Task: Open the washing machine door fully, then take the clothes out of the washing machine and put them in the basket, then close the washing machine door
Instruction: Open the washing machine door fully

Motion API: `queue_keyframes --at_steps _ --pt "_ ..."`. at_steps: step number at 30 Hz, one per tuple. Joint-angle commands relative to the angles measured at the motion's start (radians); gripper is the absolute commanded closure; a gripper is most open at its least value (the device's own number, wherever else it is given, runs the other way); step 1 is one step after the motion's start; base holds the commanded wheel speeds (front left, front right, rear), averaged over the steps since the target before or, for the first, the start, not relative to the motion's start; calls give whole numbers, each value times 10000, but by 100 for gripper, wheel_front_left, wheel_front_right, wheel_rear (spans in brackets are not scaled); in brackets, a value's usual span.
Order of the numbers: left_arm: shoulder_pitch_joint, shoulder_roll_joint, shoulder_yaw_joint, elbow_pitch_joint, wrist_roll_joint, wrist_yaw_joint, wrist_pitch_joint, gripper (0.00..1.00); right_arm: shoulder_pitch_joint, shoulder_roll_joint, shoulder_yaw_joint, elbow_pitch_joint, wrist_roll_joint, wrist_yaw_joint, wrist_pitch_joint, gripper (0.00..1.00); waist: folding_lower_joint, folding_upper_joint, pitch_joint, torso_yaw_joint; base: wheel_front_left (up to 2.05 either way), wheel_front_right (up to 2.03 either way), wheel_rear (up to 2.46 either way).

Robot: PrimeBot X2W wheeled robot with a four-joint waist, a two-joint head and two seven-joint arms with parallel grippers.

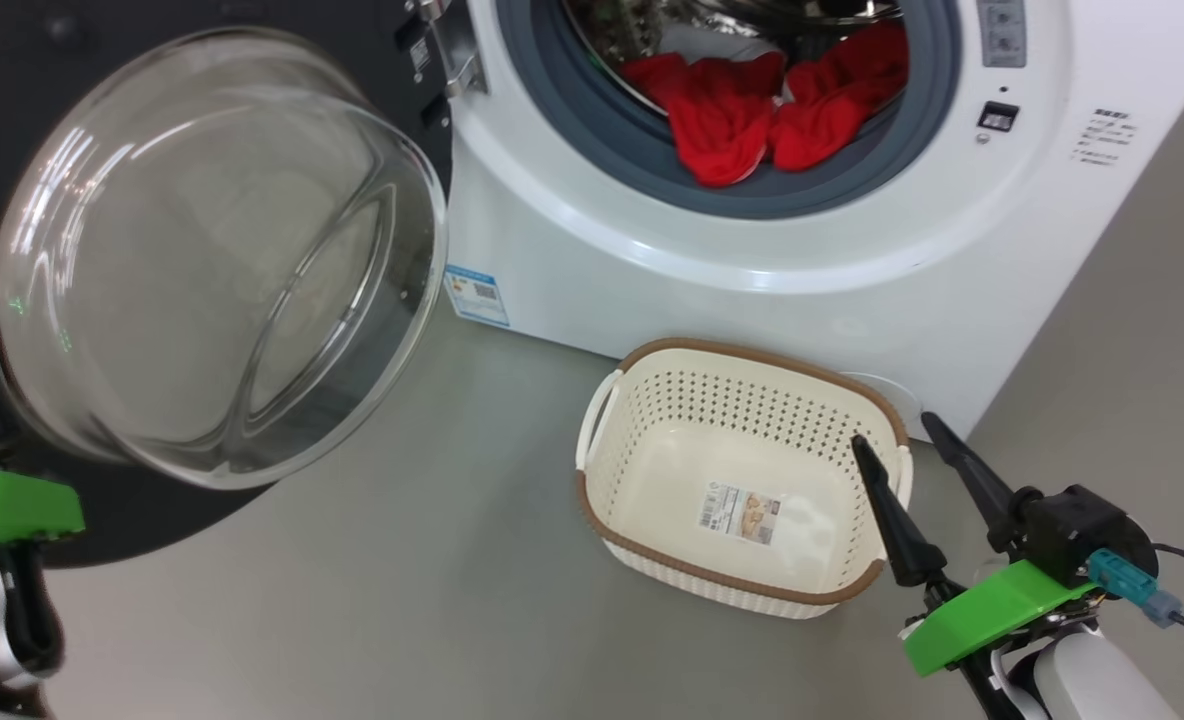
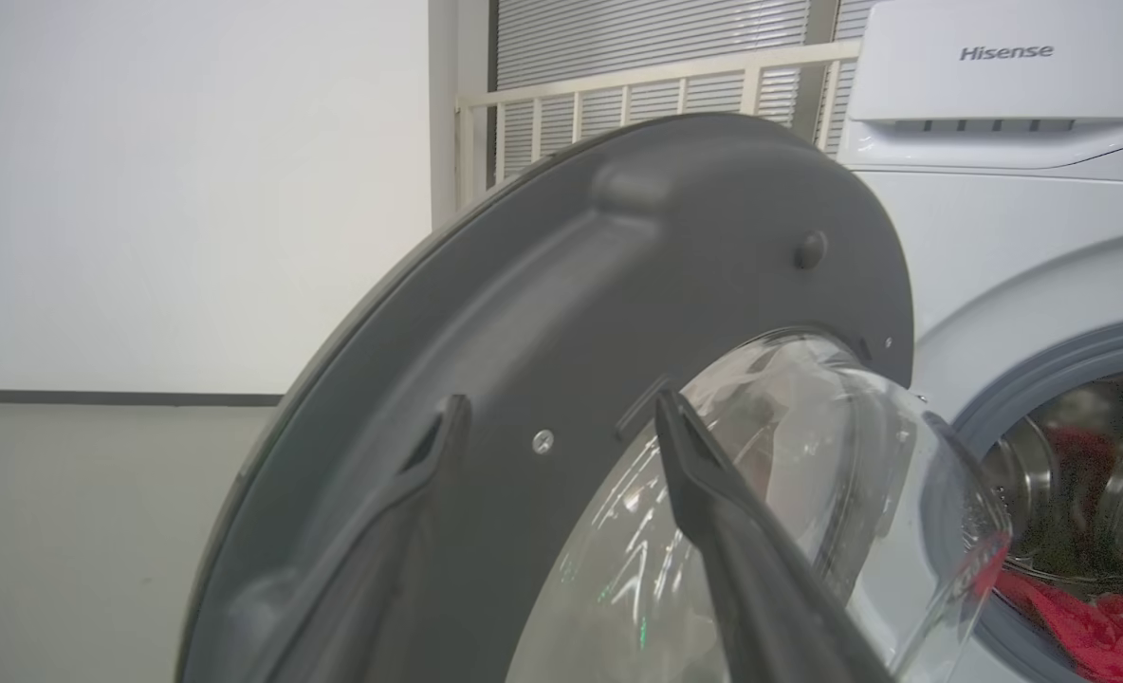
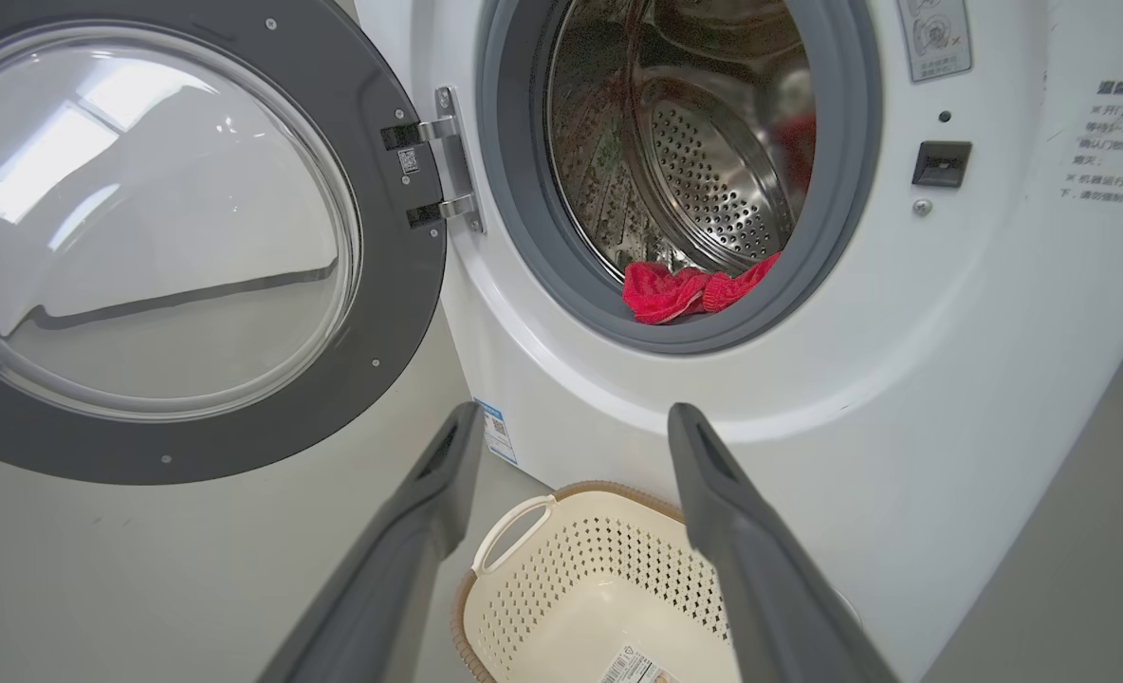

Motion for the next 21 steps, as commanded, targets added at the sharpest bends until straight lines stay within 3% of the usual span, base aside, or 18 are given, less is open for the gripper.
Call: queue_keyframes --at_steps 1,6,12,21 --pt "-10 407 281 -479 121 19 -87 0 -138 12 101 -309 -41 48 -90 0 0 0 -213 -243 0 0 0" --pt "310 246 -271 -2186 28 -462 170 0 -33 168 -487 -586 -166 48 -90 0 0 0 -502 -705 0 0 0" --pt "643 15 -1050 -3223 -233 -1151 491 0 108 327 -1166 -889 -554 48 -90 0 0 0 -774 -1397 0 0 0" --pt "1245 -363 -1752 -3515 -410 -1452 679 0 411 620 -1644 -1222 -815 48 -90 0 0 0 -1071 -2564 0 0 0"
